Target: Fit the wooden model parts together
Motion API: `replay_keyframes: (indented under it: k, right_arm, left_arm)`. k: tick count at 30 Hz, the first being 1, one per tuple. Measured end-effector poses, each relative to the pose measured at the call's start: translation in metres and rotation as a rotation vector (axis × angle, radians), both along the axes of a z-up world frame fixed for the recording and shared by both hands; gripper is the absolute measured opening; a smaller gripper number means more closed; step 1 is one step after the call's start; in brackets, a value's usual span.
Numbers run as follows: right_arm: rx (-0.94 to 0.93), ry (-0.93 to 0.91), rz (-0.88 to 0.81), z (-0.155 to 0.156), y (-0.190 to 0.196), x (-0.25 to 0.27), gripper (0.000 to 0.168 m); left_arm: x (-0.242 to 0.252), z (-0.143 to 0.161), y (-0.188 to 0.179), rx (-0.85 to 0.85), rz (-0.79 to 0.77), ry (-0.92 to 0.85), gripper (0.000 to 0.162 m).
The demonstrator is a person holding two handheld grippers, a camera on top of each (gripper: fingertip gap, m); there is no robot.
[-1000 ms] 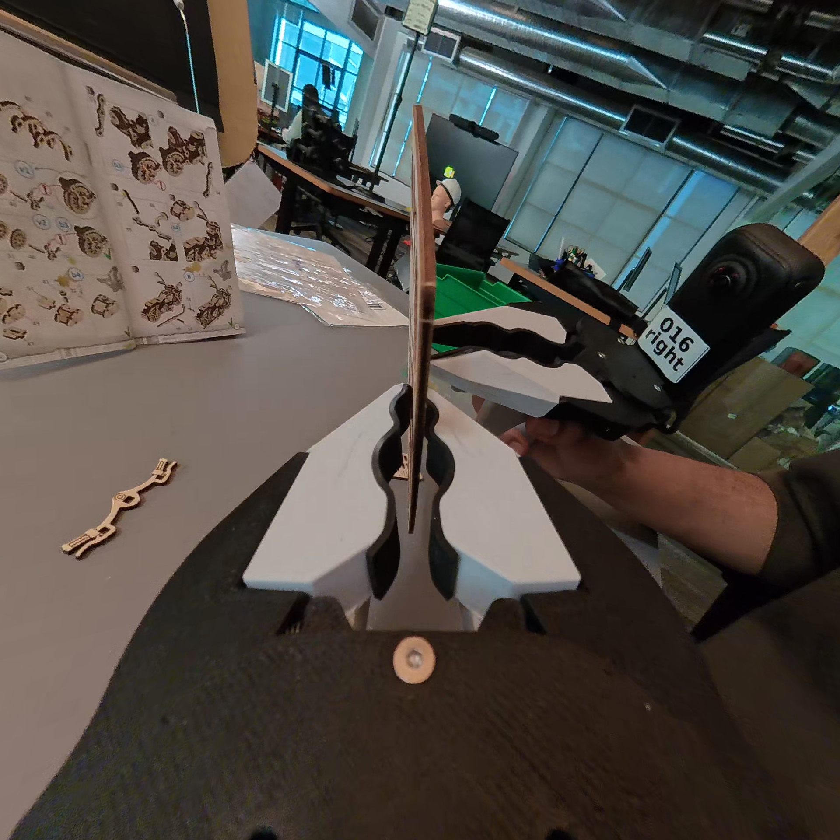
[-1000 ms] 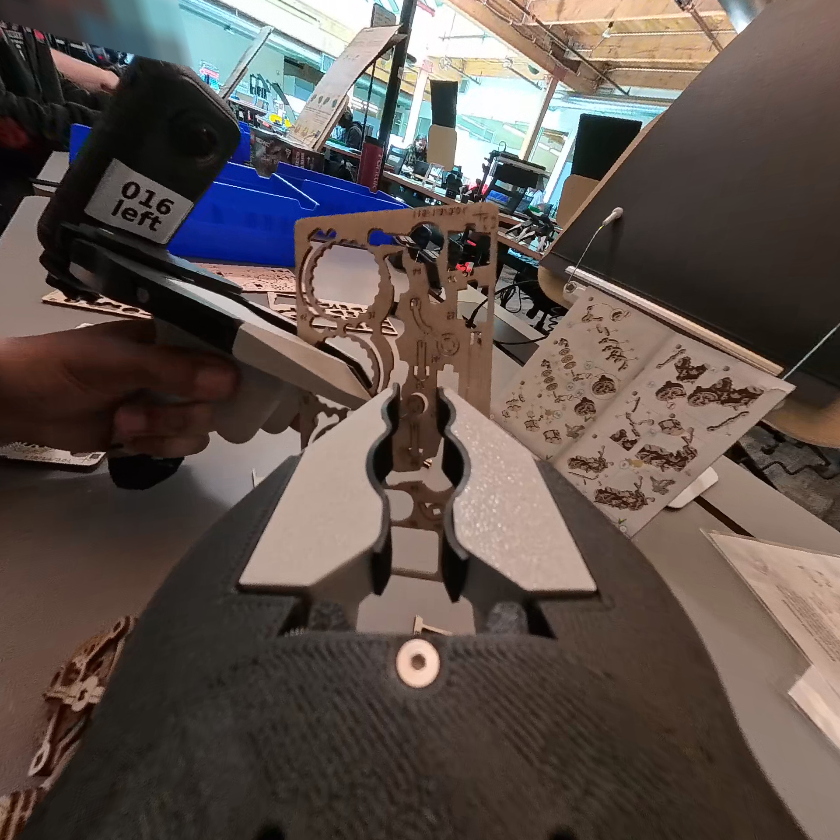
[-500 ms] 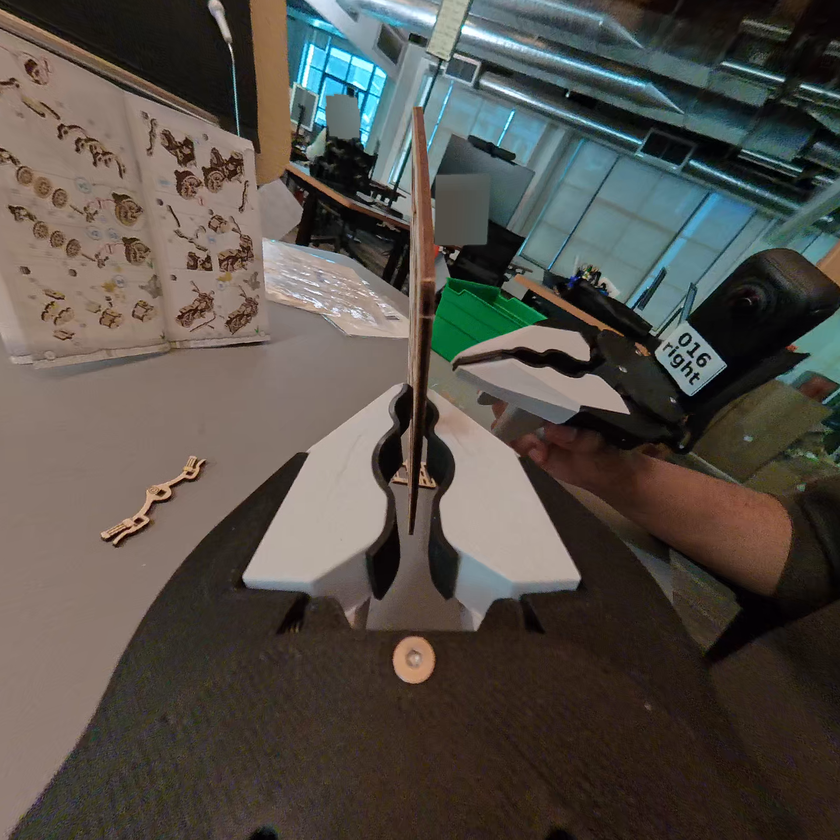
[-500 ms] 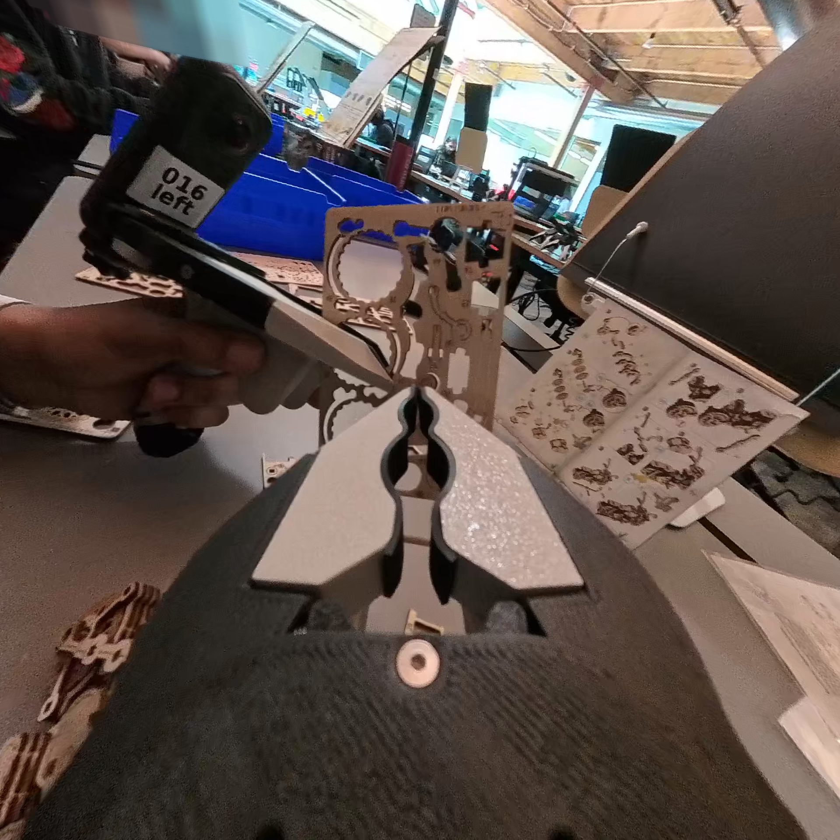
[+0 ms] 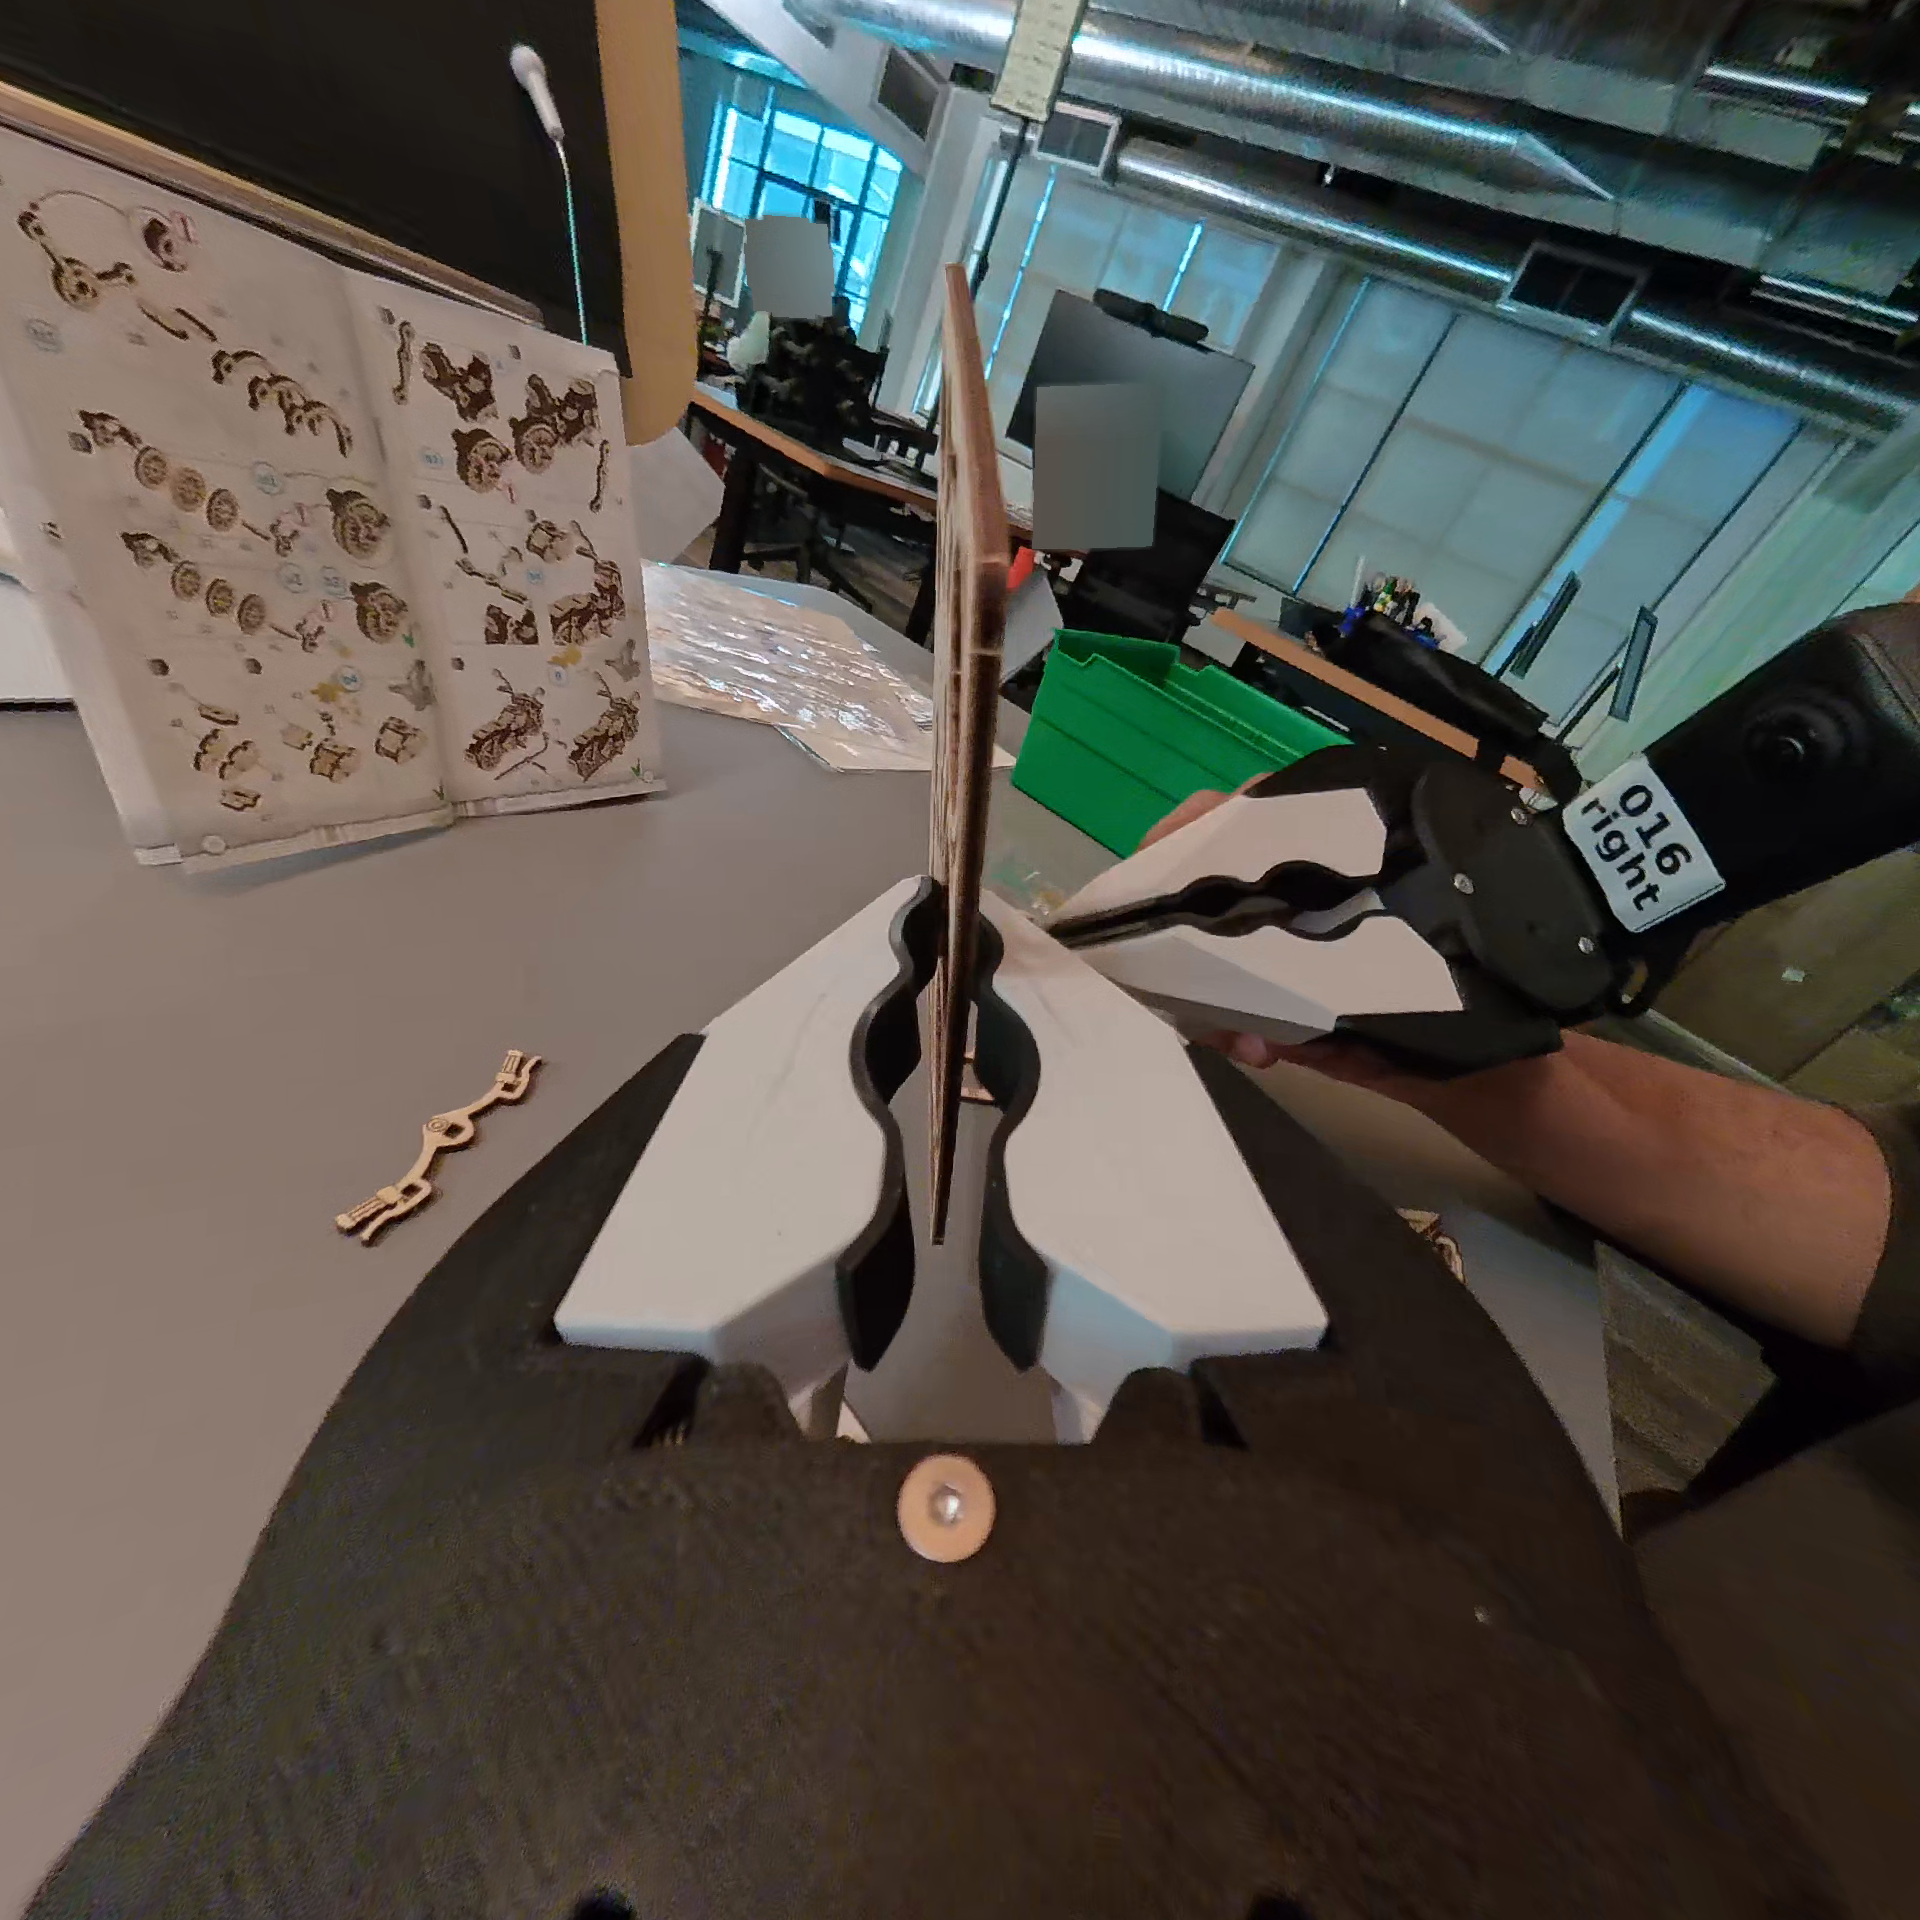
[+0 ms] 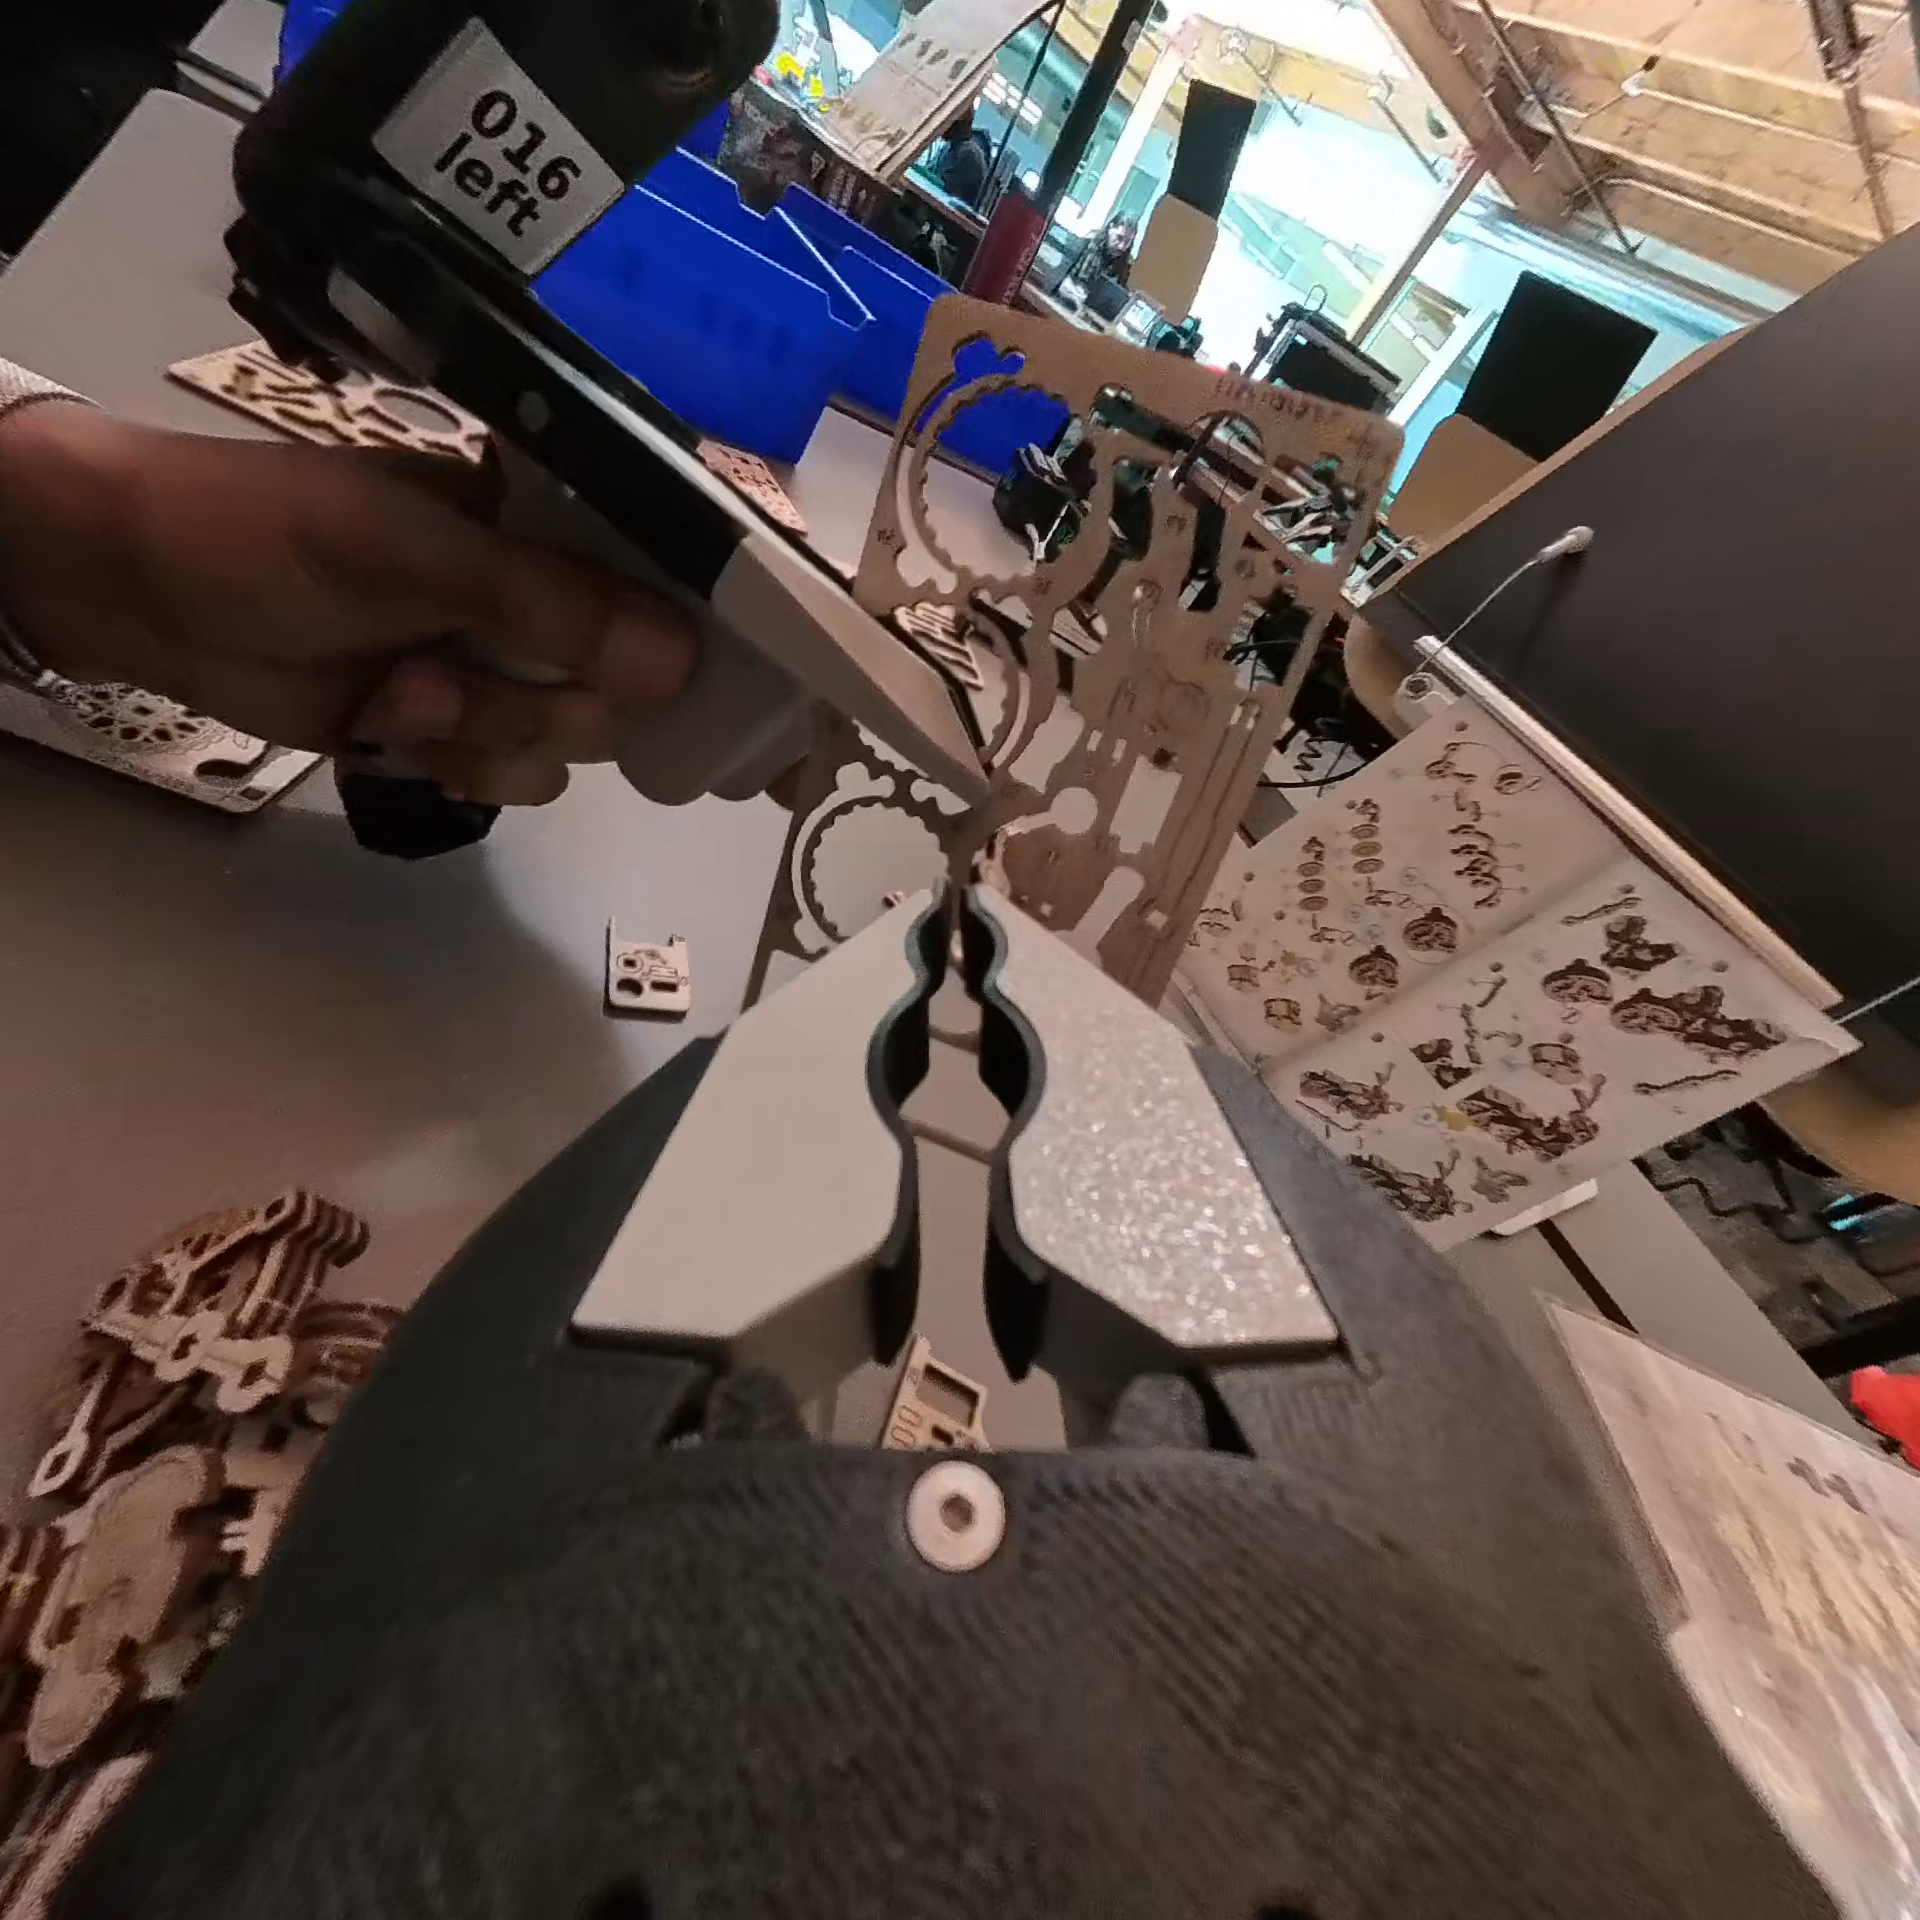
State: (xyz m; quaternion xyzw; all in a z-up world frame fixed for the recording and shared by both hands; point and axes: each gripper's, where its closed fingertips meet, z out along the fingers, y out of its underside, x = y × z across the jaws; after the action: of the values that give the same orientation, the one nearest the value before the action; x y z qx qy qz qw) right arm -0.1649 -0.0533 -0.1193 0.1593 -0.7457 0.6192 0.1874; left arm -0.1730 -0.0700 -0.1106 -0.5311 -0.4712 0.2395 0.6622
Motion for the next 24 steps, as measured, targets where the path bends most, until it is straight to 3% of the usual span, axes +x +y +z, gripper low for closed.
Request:
replay_keyframes:
  k: [7,10,19,21,24]
  right_arm:
    - [-0.013,0.031,-0.045,0.001,-0.001,-0.006,0.016]
    - [0.002,0.081,-0.048,-0.002,-0.001,-0.005,0.006]
    - [0.023,0.196,-0.050,-0.004,0.000,-0.003,0.004]
    - [0.017,0.193,-0.041,-0.002,0.001,-0.003,0.003]
    - [0.005,0.224,0.002,0.003,0.003,0.004,0.003]
  left_arm:
    - [0.001,-0.003,0.010,-0.023,-0.039,-0.002,0.000]
    - [0.002,-0.002,0.012,0.000,-0.054,-0.003,0.000]
    - [-0.001,-0.008,0.011,-0.001,-0.034,-0.035,0.000]
    - [-0.001,-0.005,0.010,0.073,-0.049,-0.045,0.000]
    - [0.001,0.001,0.009,0.398,-0.173,-0.102,0.000]
